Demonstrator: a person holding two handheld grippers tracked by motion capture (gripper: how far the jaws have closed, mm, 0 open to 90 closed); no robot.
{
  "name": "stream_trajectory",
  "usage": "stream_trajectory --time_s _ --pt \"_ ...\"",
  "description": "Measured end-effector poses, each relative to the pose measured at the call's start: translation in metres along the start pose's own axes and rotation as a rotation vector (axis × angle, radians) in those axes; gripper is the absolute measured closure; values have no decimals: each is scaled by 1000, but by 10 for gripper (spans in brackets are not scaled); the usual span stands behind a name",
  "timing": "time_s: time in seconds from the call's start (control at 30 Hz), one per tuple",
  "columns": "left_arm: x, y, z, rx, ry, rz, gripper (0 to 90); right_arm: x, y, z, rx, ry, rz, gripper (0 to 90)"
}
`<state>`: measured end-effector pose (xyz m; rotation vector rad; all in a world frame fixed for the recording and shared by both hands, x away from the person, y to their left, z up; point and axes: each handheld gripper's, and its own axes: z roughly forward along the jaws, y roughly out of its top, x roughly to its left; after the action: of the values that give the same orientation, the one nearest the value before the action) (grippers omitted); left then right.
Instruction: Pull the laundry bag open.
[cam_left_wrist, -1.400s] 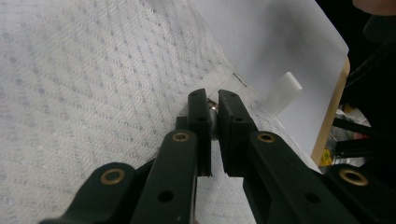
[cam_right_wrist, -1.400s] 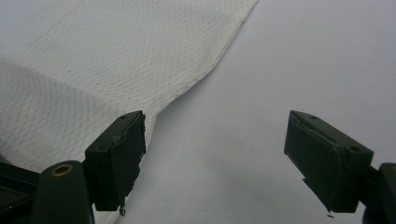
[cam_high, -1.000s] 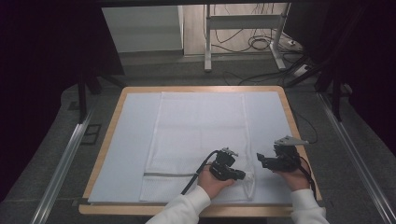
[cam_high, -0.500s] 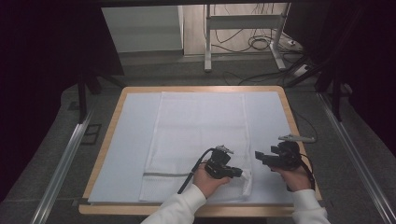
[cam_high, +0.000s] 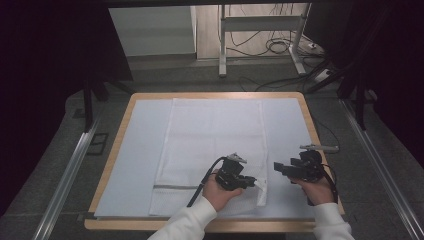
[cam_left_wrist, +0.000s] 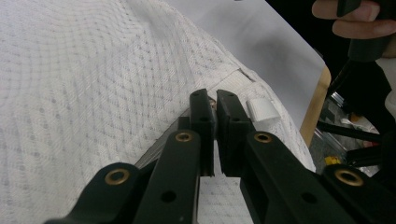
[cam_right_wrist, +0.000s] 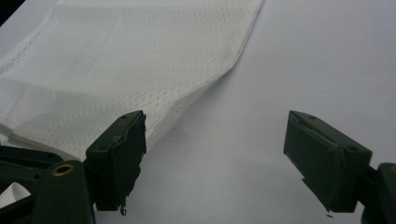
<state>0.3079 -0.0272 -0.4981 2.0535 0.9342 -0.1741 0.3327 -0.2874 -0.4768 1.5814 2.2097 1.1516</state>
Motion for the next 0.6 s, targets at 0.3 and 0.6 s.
stream_trajectory --time_s 0.3,0.6 --pt "0 0 -8 -9 -4 4 870 7 1 2 16 32 20 211" --pt "0 0 -15 -25 -3 1 870 14 2 7 42 102 79 216"
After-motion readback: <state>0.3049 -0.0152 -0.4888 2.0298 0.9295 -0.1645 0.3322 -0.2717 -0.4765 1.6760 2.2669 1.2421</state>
